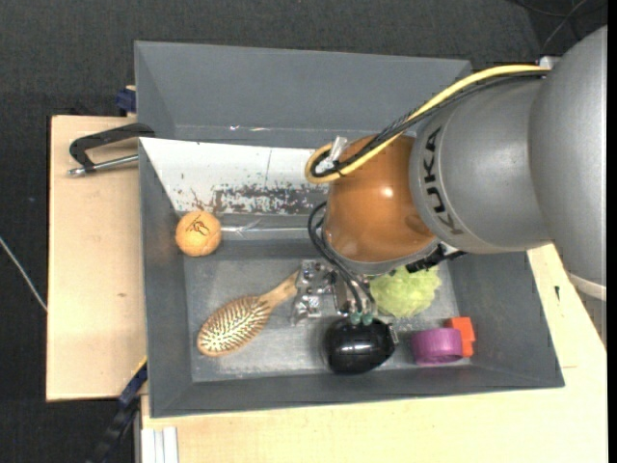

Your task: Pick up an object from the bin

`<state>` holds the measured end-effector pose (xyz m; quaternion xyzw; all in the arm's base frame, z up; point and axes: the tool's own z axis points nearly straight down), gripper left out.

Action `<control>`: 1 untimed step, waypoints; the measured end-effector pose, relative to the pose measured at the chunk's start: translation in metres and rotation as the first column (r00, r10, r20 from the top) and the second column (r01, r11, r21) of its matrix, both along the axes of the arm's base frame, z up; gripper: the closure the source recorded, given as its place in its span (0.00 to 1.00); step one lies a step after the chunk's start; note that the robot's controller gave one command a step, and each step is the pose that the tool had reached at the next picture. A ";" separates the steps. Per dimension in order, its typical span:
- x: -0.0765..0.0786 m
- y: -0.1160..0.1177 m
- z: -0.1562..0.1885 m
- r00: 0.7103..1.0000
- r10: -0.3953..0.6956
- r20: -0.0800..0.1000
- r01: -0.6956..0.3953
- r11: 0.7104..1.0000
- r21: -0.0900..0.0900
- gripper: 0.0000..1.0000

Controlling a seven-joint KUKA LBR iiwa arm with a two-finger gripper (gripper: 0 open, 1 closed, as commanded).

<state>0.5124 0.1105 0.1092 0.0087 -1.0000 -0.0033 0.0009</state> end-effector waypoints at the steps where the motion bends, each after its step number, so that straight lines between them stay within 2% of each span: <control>1: 0.020 -0.029 0.011 1.000 -0.022 0.014 0.022 1.000 -0.008 1.00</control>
Offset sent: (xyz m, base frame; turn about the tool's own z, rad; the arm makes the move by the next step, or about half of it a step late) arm 0.0190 0.0383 0.0011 0.0122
